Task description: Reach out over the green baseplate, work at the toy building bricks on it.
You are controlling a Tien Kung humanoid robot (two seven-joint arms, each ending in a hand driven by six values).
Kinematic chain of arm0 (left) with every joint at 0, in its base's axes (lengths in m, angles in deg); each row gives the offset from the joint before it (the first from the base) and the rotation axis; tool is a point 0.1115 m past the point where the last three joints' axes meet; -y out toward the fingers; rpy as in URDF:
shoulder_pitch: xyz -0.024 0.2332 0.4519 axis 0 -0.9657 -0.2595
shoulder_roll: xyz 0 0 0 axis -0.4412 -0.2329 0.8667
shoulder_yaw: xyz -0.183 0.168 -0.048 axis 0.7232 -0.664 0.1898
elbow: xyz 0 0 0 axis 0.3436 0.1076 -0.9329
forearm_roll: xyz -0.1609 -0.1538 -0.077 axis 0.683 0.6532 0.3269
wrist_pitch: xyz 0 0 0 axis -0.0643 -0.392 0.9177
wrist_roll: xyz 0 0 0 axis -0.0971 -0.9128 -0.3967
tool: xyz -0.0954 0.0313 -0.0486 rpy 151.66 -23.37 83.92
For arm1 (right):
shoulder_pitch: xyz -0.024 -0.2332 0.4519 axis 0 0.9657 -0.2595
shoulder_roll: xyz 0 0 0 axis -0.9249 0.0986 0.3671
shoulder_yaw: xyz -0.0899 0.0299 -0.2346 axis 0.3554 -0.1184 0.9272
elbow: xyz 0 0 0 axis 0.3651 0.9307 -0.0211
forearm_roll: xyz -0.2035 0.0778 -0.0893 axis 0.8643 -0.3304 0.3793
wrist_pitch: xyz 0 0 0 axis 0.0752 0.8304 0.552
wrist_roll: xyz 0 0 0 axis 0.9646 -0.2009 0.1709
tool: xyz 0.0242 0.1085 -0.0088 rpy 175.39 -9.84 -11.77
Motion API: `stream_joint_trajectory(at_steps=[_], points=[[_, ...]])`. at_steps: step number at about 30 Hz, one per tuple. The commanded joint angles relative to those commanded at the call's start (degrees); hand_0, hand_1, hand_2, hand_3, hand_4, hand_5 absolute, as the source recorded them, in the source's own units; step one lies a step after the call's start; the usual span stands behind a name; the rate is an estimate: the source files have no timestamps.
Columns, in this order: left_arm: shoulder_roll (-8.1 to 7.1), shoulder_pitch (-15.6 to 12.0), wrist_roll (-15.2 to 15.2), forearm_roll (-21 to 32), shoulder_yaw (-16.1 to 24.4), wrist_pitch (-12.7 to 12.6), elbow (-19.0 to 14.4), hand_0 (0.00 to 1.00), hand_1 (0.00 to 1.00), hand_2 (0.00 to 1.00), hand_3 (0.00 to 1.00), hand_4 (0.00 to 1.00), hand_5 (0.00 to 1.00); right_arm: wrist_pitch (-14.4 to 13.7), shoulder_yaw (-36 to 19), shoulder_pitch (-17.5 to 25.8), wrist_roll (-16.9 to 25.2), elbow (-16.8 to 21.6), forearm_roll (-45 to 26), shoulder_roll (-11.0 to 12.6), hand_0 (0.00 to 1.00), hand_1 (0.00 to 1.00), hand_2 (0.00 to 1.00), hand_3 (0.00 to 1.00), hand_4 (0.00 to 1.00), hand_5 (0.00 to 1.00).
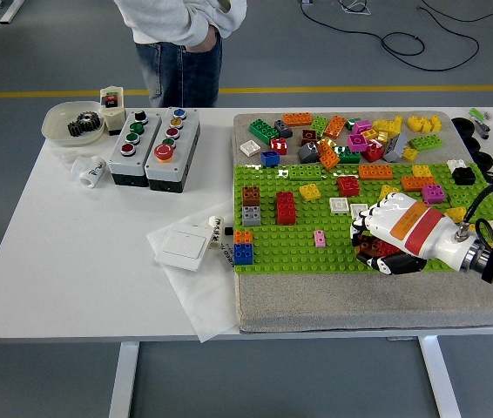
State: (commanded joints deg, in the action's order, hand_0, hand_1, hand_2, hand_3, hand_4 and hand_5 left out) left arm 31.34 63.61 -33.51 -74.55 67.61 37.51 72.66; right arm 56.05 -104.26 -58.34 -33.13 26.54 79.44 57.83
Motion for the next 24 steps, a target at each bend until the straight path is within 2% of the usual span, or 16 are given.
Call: stream_joint_trajectory(at_steps=[3,6,24], points=[[0.1,0.0,-0.1,0.0,0.0,0.0,0.0,0.764,0.793,0.845,0.743,0.788,0.698,-0.7,-0.9,0.2,1.5,-3.9,-1.3,-1.3,0.332,0.417,0.487,0.473,0.562,0.159],[0.17,0.0,-0.2,-0.2,0.1,0.0,0.0,0.764,0.792,0.846,0.744,0.788,0.699,-1.1,-1.8,0.6,2.0,-5.7,-1.3,-1.8,0.334,0.417,0.485,0.472,0.563,0.158],[0.29,-0.4,-0.5,-0.9,0.4,0.1,0.0,0.764,0.793,0.847,0.752,0.788,0.699,-1.4,0.8,0.0,4.3,-7.4,-0.4,-1.0,0.324,0.418,0.482,0.471,0.57,0.168]])
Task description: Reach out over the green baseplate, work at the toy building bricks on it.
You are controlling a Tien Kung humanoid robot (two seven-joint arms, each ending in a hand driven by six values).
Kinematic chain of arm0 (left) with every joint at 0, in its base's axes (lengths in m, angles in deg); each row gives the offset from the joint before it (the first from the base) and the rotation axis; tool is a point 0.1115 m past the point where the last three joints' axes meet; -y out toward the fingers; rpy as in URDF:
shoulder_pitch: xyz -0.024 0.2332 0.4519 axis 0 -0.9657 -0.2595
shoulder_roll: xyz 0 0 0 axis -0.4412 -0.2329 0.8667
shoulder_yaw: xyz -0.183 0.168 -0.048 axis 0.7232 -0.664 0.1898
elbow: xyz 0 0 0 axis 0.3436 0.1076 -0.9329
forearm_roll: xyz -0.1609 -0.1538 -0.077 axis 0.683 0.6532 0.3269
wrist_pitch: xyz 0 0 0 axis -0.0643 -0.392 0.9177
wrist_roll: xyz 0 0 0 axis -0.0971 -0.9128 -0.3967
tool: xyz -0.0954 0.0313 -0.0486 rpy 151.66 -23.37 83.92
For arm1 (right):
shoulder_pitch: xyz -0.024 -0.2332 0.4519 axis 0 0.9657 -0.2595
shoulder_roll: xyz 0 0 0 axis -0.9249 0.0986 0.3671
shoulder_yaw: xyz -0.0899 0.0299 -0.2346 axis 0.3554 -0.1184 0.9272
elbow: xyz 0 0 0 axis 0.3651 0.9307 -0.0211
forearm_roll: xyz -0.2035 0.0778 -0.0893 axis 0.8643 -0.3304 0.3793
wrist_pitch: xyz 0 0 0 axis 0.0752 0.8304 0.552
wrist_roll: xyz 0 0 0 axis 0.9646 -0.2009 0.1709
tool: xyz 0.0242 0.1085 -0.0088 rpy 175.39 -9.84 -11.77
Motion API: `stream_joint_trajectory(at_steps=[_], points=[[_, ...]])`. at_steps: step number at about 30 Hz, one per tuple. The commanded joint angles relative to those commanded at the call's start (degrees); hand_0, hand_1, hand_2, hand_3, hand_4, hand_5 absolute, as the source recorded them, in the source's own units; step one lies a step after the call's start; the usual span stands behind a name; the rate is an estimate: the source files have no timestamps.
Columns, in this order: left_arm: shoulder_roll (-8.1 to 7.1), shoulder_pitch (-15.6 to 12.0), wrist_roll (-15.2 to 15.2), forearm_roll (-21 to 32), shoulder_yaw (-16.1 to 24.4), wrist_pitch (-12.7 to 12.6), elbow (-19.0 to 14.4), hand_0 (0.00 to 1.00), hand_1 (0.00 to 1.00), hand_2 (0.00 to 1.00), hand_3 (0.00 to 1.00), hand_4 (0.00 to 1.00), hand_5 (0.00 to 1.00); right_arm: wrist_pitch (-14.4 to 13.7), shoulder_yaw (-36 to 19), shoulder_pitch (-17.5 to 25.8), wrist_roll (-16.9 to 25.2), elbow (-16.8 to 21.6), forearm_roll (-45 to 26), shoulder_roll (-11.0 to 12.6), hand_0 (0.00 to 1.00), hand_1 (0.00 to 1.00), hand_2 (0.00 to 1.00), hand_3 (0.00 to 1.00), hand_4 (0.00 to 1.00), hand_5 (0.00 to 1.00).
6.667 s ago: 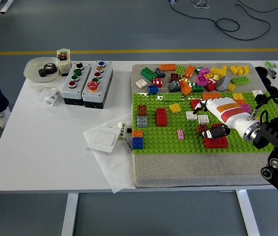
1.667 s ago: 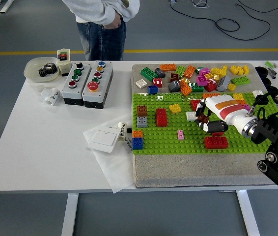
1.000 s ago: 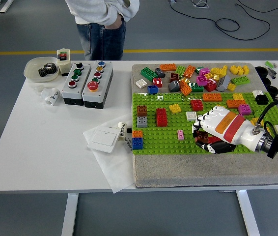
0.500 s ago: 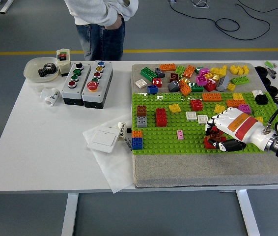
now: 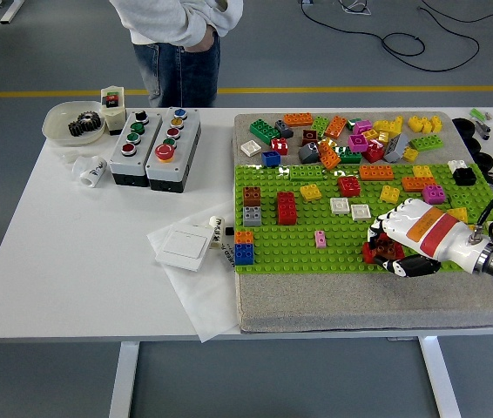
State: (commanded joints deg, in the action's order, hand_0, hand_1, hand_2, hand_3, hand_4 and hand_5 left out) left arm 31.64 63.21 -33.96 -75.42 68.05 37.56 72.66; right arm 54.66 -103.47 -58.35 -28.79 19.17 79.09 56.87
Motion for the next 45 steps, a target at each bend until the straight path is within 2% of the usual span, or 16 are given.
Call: stream_joint_trajectory(at_steps=[22,33,45], points=[[-0.07,0.4,0.1,0.4,-0.4,0.0,0.0,0.763,0.796,0.848,0.757,0.788,0.699,-0.6,-1.7,-0.3,0.0,0.5,0.3,-0.6,0.309,0.42,0.484,0.474,0.582,0.178],[-0.04,0.6,0.1,0.9,-1.0,0.0,0.0,0.762,0.796,0.848,0.759,0.788,0.699,-1.0,-1.2,-1.2,0.4,-2.3,0.0,-3.4,0.302,0.42,0.485,0.476,0.588,0.197],[-0.07,0.8,0.2,1.2,-1.2,0.0,0.0,0.763,0.797,0.848,0.759,0.787,0.697,-0.3,0.2,-1.6,0.7,-3.6,-0.2,-3.6,0.302,0.421,0.486,0.477,0.592,0.202]])
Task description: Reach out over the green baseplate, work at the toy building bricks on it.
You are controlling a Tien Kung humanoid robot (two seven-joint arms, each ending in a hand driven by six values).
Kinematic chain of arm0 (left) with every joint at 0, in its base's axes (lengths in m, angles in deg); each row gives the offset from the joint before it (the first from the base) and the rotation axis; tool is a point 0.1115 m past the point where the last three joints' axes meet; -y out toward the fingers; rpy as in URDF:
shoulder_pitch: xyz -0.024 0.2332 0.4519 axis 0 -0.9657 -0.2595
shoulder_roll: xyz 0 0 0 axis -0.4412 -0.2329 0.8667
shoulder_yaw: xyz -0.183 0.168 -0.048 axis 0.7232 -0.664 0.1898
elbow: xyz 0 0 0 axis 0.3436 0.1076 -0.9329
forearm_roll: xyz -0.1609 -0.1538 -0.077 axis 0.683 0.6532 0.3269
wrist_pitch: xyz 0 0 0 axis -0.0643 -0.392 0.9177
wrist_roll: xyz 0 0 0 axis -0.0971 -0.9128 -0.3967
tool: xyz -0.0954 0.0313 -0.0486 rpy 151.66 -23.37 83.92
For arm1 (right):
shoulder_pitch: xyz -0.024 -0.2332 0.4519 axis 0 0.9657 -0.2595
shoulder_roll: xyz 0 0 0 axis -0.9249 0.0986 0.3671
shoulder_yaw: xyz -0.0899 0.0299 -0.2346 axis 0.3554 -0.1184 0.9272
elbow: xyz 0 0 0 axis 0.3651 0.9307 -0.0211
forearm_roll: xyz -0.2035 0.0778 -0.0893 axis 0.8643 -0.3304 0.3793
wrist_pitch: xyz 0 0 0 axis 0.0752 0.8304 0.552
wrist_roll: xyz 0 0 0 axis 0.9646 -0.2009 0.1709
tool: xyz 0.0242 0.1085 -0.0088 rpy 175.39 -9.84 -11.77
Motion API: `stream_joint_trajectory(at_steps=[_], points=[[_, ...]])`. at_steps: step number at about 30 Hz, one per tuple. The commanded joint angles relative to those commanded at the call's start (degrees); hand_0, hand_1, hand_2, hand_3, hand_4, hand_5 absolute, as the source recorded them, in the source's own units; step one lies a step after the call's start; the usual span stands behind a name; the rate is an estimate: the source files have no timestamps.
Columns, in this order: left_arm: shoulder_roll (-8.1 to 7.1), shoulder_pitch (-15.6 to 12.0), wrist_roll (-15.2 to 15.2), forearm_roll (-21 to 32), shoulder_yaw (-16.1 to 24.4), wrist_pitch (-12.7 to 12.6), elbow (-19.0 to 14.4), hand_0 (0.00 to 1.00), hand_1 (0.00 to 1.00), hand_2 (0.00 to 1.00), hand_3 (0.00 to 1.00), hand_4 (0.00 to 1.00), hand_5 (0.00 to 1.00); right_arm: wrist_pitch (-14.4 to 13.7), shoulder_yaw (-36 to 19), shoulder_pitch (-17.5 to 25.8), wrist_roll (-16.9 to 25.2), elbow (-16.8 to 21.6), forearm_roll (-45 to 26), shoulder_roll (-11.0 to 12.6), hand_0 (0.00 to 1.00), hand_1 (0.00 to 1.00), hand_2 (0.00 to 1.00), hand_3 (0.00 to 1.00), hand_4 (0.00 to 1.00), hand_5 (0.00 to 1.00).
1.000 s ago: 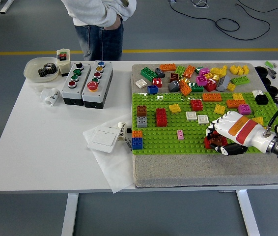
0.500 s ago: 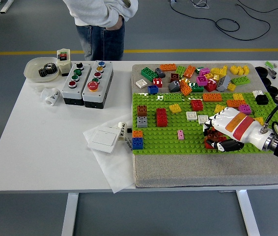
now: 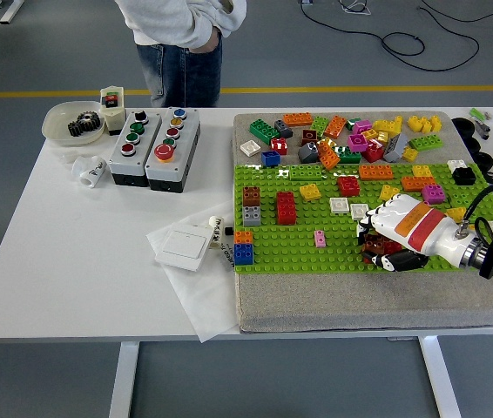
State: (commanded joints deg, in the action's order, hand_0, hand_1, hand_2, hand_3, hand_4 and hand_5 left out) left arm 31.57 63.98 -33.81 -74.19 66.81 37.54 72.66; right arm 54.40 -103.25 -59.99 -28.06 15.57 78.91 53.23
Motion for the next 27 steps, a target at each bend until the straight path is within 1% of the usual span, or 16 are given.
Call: stream_joint_trajectory(at_steps=[13,15,27], points=[[0.04,0.0,0.0,0.0,0.2,0.0,0.0,0.764,0.797,0.849,0.762,0.788,0.697,0.5,-0.3,0.2,0.0,0.1,0.0,0.2,0.3,0.422,0.487,0.478,0.594,0.198],[0.06,-0.1,0.0,-0.3,0.4,0.0,0.0,0.764,0.797,0.849,0.763,0.788,0.695,0.5,-0.5,0.2,0.1,0.2,-0.1,0.3,0.302,0.421,0.487,0.478,0.585,0.184],[0.15,-0.6,-0.2,-1.4,1.2,0.0,0.0,0.763,0.798,0.849,0.762,0.789,0.696,1.0,-0.9,0.8,0.6,0.5,-0.4,0.8,0.302,0.422,0.487,0.48,0.583,0.174]])
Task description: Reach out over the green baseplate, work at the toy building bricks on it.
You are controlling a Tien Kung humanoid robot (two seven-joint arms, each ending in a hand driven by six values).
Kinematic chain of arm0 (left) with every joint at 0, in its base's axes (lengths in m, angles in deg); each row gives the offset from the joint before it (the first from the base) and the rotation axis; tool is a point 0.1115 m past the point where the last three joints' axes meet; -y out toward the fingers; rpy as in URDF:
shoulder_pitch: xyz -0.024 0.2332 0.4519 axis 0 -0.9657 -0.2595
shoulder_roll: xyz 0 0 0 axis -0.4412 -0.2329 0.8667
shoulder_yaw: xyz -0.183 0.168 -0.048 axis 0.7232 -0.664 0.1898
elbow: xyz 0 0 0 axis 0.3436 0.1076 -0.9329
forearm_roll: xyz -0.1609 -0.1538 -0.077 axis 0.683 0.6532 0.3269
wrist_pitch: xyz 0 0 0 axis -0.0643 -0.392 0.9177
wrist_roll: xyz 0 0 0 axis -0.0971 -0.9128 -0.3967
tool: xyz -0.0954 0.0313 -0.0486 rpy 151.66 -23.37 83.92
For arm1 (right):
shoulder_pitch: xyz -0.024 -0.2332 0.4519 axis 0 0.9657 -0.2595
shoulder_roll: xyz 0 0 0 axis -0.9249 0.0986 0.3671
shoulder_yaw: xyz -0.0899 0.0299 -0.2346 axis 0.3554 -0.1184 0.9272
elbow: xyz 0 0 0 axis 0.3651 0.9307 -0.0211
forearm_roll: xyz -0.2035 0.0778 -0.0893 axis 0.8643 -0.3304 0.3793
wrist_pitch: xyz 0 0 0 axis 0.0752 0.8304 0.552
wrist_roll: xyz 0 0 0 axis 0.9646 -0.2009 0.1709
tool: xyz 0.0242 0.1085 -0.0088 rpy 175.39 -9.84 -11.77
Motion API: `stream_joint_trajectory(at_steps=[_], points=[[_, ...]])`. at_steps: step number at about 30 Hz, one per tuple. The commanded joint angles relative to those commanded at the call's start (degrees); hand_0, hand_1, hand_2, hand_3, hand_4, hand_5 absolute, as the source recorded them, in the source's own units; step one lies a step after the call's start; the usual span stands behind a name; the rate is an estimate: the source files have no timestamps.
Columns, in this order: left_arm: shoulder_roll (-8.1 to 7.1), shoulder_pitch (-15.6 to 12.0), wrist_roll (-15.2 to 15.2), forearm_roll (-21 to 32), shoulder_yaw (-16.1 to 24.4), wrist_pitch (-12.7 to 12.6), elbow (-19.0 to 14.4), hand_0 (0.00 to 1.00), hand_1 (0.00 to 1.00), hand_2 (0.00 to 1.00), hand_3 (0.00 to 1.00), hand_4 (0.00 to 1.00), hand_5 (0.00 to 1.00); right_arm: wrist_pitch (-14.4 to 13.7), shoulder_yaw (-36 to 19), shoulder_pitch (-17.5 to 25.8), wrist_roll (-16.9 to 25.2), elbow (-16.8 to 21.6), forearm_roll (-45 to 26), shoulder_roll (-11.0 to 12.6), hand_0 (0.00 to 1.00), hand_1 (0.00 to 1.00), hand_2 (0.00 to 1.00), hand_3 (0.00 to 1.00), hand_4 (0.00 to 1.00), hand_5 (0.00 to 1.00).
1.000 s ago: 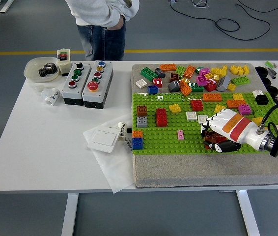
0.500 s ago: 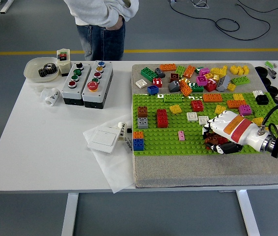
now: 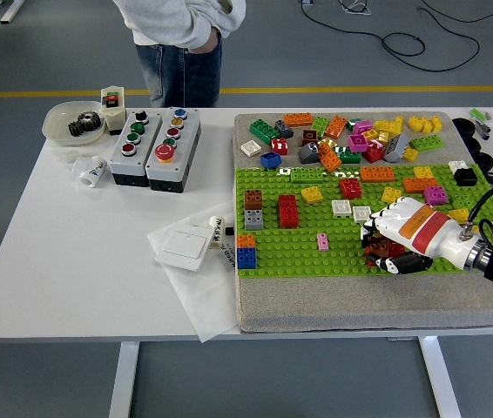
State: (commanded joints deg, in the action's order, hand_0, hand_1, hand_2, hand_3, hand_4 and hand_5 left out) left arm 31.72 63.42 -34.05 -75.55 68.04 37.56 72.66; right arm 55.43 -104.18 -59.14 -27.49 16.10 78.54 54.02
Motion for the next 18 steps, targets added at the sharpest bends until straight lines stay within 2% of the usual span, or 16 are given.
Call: stream_joint_trajectory(at_steps=[18], points=[[-0.08,-0.1,0.0,-0.3,0.2,0.1,0.0,0.764,0.798,0.848,0.761,0.789,0.696,-0.2,-1.1,0.5,1.0,1.2,-0.9,0.9,0.3,0.423,0.488,0.48,0.586,0.168]])
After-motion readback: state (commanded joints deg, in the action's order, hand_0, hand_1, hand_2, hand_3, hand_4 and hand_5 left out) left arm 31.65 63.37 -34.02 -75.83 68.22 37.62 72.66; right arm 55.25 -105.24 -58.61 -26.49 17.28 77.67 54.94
